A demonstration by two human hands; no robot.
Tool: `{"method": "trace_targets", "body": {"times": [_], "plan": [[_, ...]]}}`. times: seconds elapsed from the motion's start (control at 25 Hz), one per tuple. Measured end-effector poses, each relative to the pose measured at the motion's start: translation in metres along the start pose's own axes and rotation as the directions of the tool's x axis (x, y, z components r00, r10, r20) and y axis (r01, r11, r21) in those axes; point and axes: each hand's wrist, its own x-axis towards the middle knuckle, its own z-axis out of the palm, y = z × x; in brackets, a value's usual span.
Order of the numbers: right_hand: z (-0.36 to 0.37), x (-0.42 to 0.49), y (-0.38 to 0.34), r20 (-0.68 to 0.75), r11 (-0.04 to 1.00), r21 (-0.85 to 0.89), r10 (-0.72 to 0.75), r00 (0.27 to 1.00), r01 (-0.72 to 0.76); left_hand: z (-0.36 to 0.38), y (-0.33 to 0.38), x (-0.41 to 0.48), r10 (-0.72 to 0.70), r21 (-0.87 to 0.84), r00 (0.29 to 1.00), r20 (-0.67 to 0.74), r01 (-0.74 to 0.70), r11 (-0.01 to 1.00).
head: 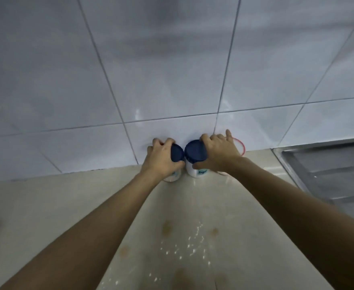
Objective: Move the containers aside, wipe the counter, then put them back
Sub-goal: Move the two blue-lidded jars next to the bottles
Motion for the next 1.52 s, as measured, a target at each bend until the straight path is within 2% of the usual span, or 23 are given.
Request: {"method": "trace_targets", "body": {"times": [0.16,0.32,0.48,0.6,0.72,0.8,0.96,1.08,1.2,1.36,1.52], "plan": [[0.002,0.003,-0.014,-0.13,0.998,-0.02,-0.055,0.99,0.053,-0.011,-0.01,-0.003,0.01,0.063,0.998,-0.055,-0.007,0.998],[0.003,-0.01,-0.052,-0.233,0.966,-0.088,-0.259,0.937,0.245,-0.043,-0.042,-0.052,-0.091,-0.051,0.985,-0.146,0.085,0.995],[0.003,-0.041,-0.116,-0.327,0.919,0.066,-0.347,0.879,0.388,-0.066,-0.105,-0.155,-0.219,-0.181,0.949,-0.228,0.18,0.967],[-0.003,-0.061,-0.188,-0.256,0.855,0.184,-0.434,0.864,0.484,-0.085,-0.162,-0.23,-0.322,-0.159,0.91,-0.26,0.288,0.944],[-0.005,-0.073,-0.276,-0.165,0.772,0.278,-0.548,0.82,0.572,-0.112,-0.219,-0.29,-0.405,-0.102,0.87,-0.28,0.392,0.914],[-0.002,-0.079,-0.337,-0.153,0.725,0.306,-0.603,0.783,0.617,-0.132,-0.255,-0.32,-0.445,-0.092,0.838,-0.315,0.439,0.894],[0.006,-0.085,-0.43,-0.144,0.686,0.335,-0.641,0.754,0.646,-0.153,-0.31,-0.355,-0.479,-0.096,0.781,-0.401,0.484,0.87],[0.013,-0.082,-0.459,-0.149,0.678,0.365,-0.634,0.759,0.638,-0.153,-0.335,-0.361,-0.497,-0.089,0.739,-0.454,0.517,0.851],[0.02,-0.078,-0.469,-0.156,0.711,0.361,-0.593,0.79,0.604,-0.146,-0.351,-0.361,-0.489,-0.072,0.749,-0.448,0.515,0.854],[0.029,-0.08,-0.48,-0.151,0.709,0.338,-0.609,0.779,0.619,-0.137,-0.362,-0.359,-0.437,0.02,0.775,-0.455,0.5,0.866],[0.03,-0.087,-0.472,-0.11,0.721,0.446,-0.543,0.832,0.53,-0.129,-0.349,-0.363,-0.417,0.001,0.723,-0.55,0.5,0.866]]}}
